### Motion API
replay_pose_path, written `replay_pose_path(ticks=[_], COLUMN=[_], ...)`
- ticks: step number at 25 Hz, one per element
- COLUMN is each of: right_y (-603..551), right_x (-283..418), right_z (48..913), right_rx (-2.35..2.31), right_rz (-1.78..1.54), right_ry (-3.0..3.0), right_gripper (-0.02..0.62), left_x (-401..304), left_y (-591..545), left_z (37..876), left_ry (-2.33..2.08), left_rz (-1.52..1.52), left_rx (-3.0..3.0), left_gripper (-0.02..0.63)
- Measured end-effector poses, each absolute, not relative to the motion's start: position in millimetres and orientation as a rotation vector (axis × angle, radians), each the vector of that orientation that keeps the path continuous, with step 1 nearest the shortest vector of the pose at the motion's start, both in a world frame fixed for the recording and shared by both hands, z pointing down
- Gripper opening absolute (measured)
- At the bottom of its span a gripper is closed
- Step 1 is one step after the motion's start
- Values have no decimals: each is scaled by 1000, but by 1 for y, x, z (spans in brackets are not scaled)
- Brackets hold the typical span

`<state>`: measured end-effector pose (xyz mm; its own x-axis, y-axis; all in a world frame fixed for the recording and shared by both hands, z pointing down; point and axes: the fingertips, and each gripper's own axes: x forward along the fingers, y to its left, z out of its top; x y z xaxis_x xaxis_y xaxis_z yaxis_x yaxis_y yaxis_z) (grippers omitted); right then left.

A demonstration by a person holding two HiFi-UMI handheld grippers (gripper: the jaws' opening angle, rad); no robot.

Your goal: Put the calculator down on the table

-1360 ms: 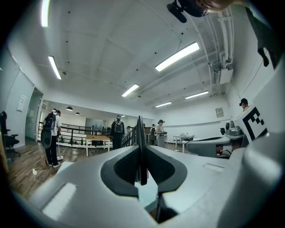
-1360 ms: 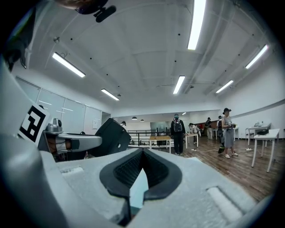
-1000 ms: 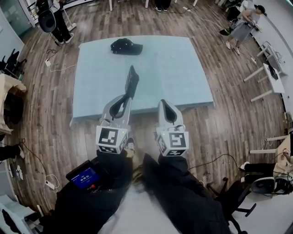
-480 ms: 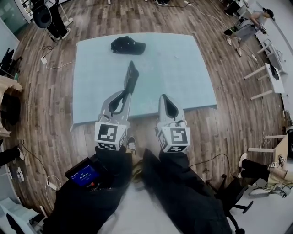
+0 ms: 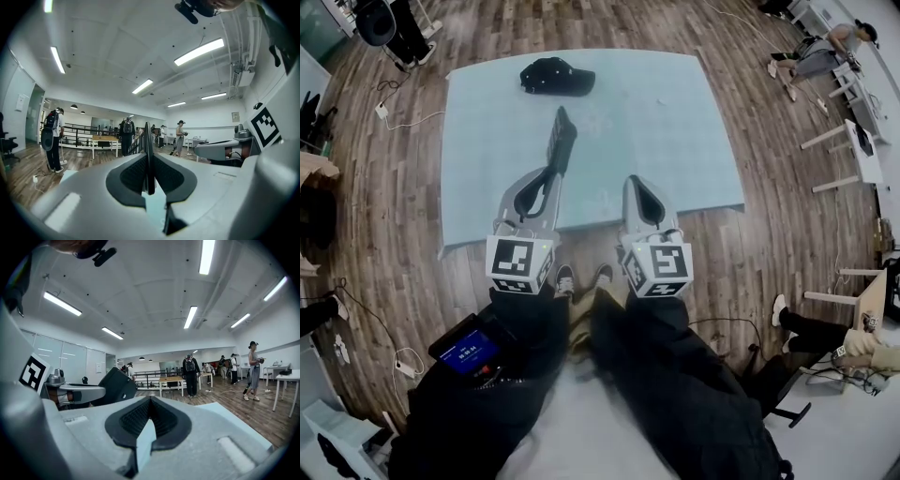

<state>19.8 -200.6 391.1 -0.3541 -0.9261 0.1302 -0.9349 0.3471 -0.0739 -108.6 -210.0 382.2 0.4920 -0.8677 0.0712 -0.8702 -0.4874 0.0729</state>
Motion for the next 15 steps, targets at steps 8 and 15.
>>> replay_pose_path(ticks=[8,15], right_y=[-231,-260], right_x=[32,69], right_z=[396,430], right_rx=[1696,1678], right_rz=[218,290], right_ry=[-2589,-2587], right_gripper=[-2,-2], left_x=[-94,-62], left_y=[-228,-258], left_z=[393,430], left_ry=[-1592,-1604], left_rz=[133,211], left_rx=[2619,2575], left_gripper=[44,44])
